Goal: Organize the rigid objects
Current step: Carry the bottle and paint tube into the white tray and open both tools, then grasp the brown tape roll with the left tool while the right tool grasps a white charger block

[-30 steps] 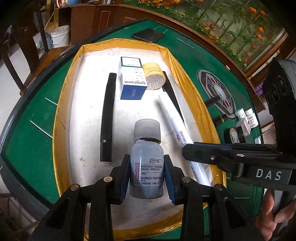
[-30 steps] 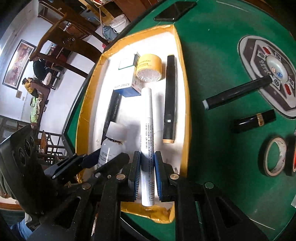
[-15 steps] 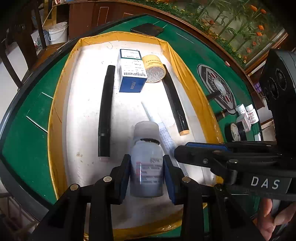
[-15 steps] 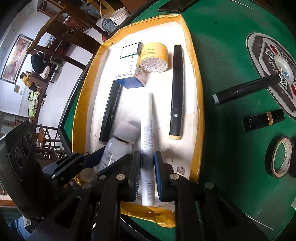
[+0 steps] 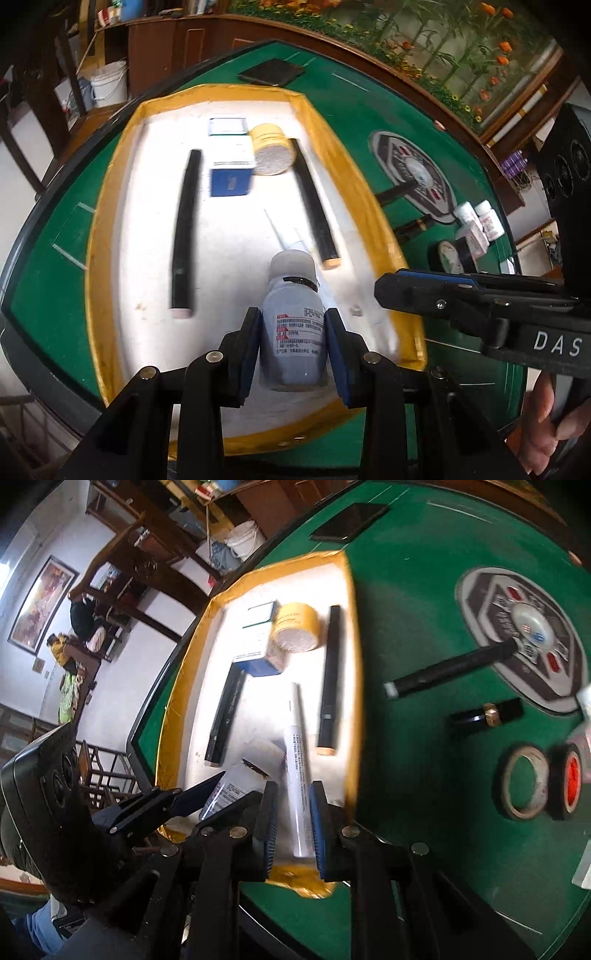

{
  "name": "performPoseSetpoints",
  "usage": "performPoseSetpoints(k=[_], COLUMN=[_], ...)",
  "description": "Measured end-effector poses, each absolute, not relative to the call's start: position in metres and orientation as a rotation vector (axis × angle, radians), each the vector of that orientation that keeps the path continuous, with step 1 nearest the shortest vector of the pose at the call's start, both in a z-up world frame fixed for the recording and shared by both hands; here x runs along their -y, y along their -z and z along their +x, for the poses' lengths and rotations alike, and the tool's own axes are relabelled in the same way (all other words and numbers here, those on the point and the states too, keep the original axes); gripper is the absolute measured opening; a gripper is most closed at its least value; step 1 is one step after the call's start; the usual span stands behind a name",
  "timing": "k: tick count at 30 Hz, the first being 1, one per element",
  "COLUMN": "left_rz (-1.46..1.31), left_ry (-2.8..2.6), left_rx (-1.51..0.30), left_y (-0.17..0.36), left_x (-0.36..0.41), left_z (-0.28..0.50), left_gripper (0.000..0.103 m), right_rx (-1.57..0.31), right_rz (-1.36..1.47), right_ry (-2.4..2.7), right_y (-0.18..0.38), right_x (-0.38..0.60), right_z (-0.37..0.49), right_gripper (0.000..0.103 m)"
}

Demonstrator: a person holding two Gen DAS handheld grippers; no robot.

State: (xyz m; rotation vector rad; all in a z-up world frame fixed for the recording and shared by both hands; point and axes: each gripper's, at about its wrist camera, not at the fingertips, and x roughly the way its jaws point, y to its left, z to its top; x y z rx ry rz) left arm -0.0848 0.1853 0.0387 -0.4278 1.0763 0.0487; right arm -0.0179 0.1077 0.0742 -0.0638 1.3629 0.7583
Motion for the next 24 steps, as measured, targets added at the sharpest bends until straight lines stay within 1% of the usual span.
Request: performPoseSetpoints(k=[3,4,5,7,8,15,17,21,23,24], left_rz=[-0.409,-0.401,-0.391,-0.385,-0.383,-0.364,-0.347,-0.294,-0.254,-0.23], left_ry=[-0.028,-0.022,-0.019,-0.017,-0.022,-0.016,0.009,0.078,0.113,0.13], left_rx=[-1.069,-1.07,-1.068,-1.059,-1.055,-1.022,-1.019,-1.031,-1.031,-1.028], left_y=[-0.044,-0.045,-0.047,-0.051,-0.053,-0.069,-0.073,-0.075,-0.075,-0.075], left_x=[-0.171,-0.167,-0.162,-0.158,-0.155,-0.134,-0.12,-0.088,-0.071,-0.063], left_z=[-0.08,-0.078,-0.076,-0.074,-0.072,-0.061,-0.057,-0.047,-0.041,-0.037], left_gripper=[0.037,0.041,0.042,0.052,0.053,0.053,0.053,0.053,0.058,0.063], right_rx=[-1.348,-1.34,-1.336,-1.327,-1.321,-1.263,-1.258,-1.27,-1.274,-1.276], right_rz=[-0.016,0.006,0.018,0.058,0.074,0.189,0.231,0.311,0.332,0.339], right_ry=[-0.74,-0.724,-0.717,-0.702,-0.695,-0.607,-0.561,-0.48,-0.439,-0.422], right_y=[-0.079,-0.081,-0.083,-0.088,-0.091,-0.105,-0.103,-0.095,-0.09,-0.087], right_x=[-0.086,-0.075,-0.067,-0.049,-0.041,0.036,0.064,0.113,0.133,0.142], right_z=[-0.015,-0.013,-0.011,-0.007,-0.007,0.0,0.003,0.003,-0.001,-0.003], right_gripper=[0.016,0.016,0.016,0.016,0.016,0.021,0.024,0.024,0.025,0.027])
